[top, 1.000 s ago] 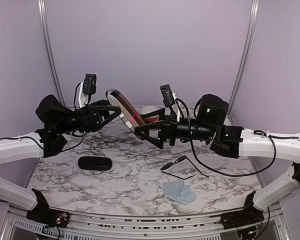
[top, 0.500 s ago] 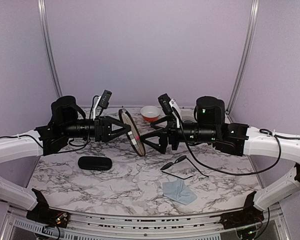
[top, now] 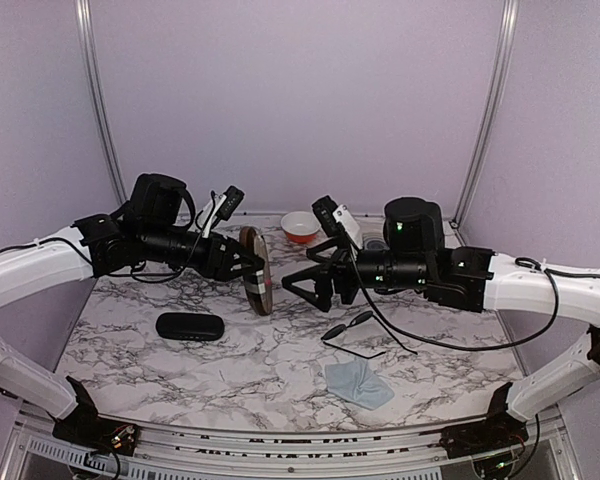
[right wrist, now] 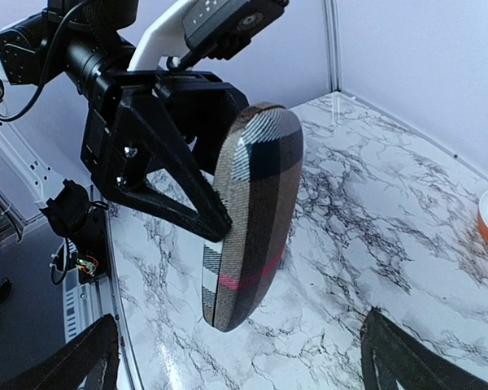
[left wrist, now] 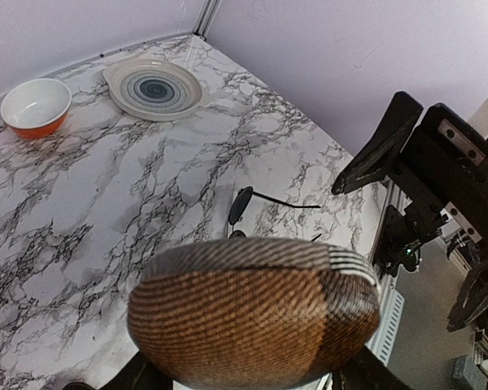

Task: Organize the sunglasses
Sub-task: Open the sunglasses case.

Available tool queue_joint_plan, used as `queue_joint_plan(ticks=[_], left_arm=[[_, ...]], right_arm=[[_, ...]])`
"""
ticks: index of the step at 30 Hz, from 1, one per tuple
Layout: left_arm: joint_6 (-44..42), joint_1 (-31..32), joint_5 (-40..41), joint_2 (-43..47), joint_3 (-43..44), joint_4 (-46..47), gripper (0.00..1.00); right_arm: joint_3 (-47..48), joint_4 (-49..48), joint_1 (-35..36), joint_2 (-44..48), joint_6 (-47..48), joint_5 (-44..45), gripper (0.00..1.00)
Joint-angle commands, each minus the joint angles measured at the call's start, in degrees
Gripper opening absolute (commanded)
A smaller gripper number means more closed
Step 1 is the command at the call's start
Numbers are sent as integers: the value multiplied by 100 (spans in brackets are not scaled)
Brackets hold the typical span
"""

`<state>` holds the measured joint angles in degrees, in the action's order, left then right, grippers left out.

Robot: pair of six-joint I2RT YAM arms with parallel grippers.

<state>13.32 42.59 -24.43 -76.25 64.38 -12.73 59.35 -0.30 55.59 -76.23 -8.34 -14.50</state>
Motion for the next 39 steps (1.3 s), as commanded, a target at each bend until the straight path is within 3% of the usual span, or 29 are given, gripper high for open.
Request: queue_joint_plan(ticks=[1, 19, 39], left_arm=[[-332, 13, 115, -39, 72, -380, 34], [-515, 21, -510, 195, -294, -241, 31], [-506, 21, -1173, 367, -417, -13, 30]], right_arm=[[234, 49, -13, -214, 77, 266, 100], [804, -278, 110, -1375, -248, 86, 100], [689, -147, -31, -1547, -404, 404, 99]])
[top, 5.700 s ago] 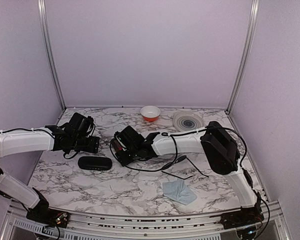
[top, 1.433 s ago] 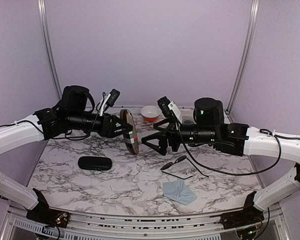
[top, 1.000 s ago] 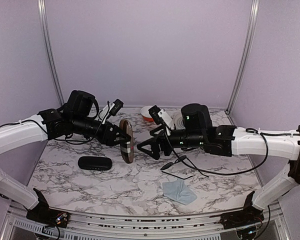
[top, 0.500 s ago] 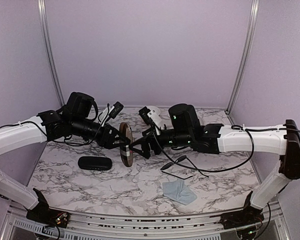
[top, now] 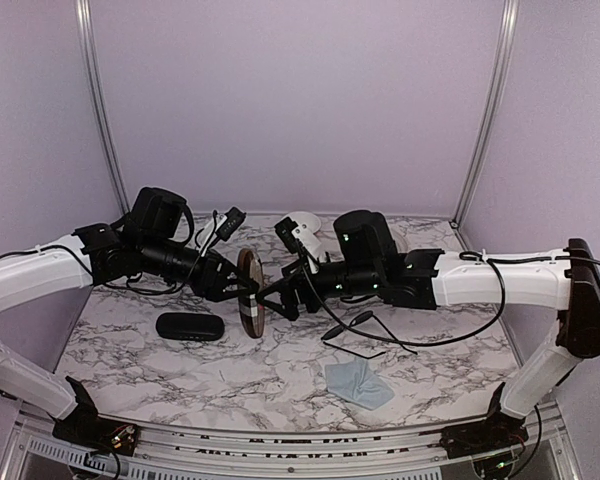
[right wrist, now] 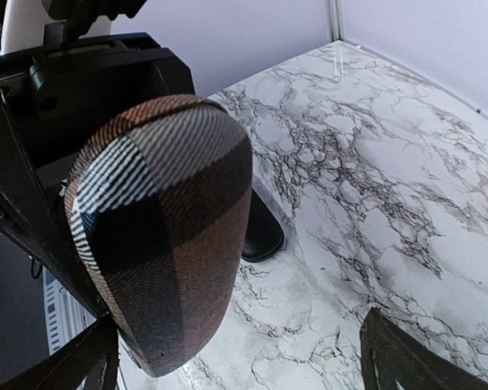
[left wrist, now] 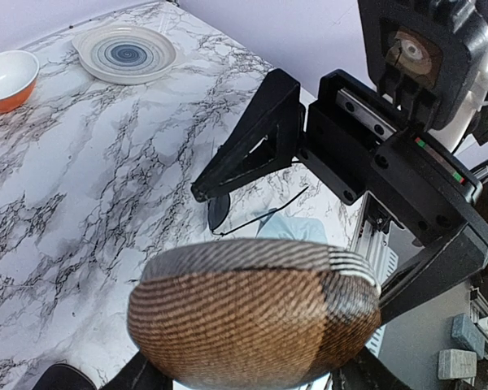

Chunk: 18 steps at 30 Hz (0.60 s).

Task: Organize the sunglasses
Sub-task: Open the sunglasses case.

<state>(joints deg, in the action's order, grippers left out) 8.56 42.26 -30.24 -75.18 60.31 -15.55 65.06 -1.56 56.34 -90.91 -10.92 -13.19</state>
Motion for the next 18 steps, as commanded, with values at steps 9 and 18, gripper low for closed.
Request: queue_joint_plan(ticks=[9, 18], left_arm=[[-30, 63, -883, 367, -85, 416, 30], [-47, 67, -1010, 372, -107, 437, 28]], right_arm=[[75, 60, -183, -120, -188, 374, 99], [-169, 61, -297, 6, -209, 511, 99]])
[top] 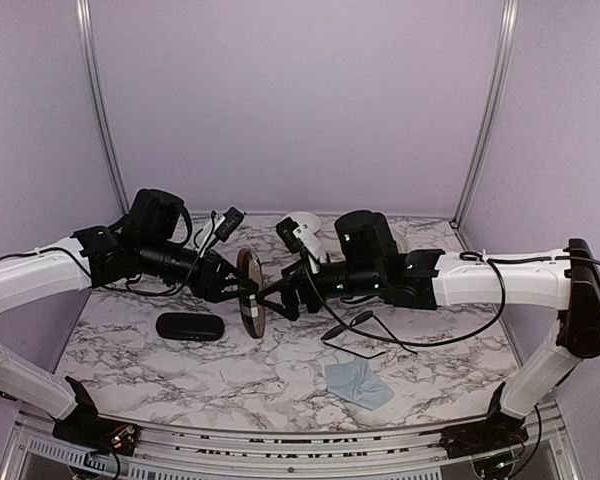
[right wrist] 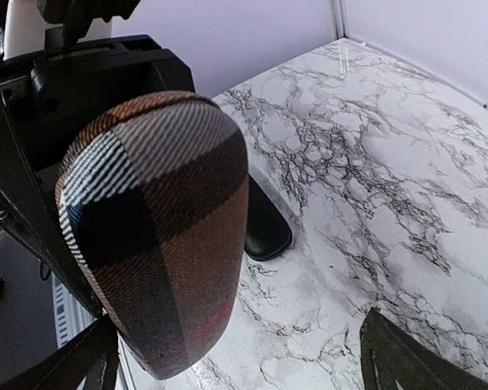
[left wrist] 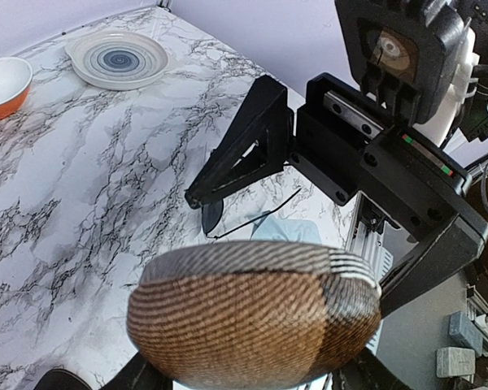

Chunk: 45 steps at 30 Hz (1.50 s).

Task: Organize the sunglasses
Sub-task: Open the sunglasses case.

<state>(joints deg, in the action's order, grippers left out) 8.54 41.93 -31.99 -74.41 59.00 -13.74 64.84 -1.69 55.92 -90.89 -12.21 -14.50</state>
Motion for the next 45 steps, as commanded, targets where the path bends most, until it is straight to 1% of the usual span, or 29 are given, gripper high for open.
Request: queue_joint_plan(ticks=[1, 45], left_arm=[[-45, 102, -842, 296, 24, 255, 28], [-77, 201, -1102, 287, 6, 287, 27]], right_arm=[[-161, 81, -264, 21, -80, 664, 99], [-254, 462, -413, 72, -13, 1395, 100]])
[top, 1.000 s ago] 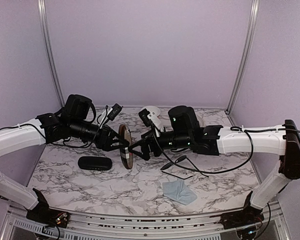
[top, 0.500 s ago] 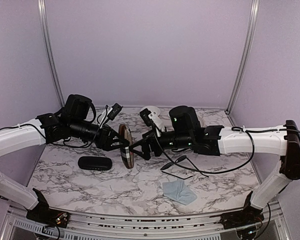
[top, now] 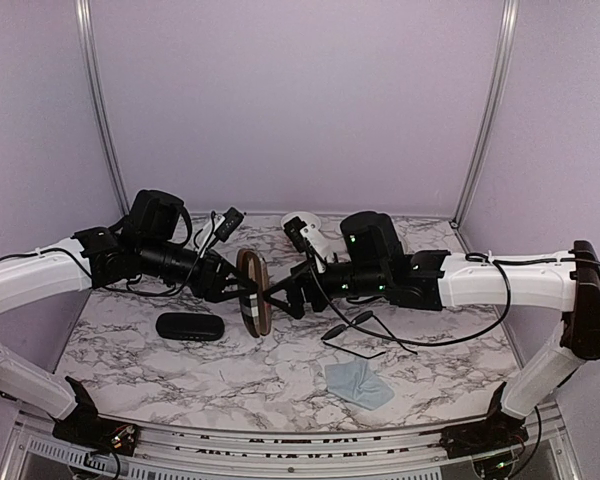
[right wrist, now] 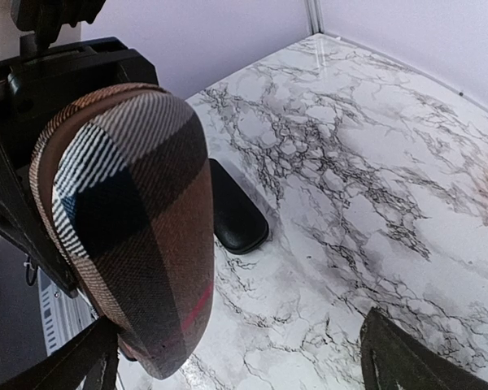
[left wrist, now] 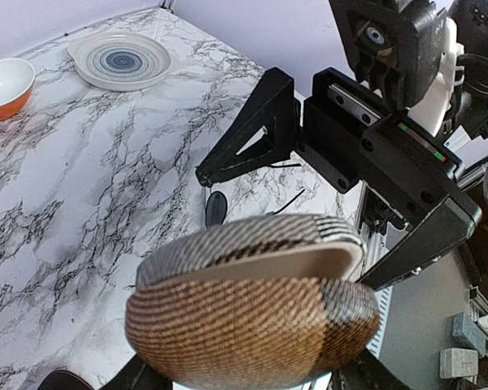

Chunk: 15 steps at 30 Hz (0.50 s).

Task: Organize the sunglasses
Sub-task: Open the sunglasses case.

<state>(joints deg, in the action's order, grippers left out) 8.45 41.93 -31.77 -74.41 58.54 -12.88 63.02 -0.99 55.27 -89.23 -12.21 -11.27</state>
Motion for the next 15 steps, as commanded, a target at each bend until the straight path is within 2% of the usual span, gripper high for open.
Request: queue_joint_plan(ticks=[1, 15], left_arm=[[-71, 201, -1126, 287, 52, 207, 27], [-95, 219, -1220, 313, 43, 216, 27]], right_arm=[[-76, 402, -347, -94, -10, 1086, 100], [-56, 534, -377, -182, -1, 1292, 100]])
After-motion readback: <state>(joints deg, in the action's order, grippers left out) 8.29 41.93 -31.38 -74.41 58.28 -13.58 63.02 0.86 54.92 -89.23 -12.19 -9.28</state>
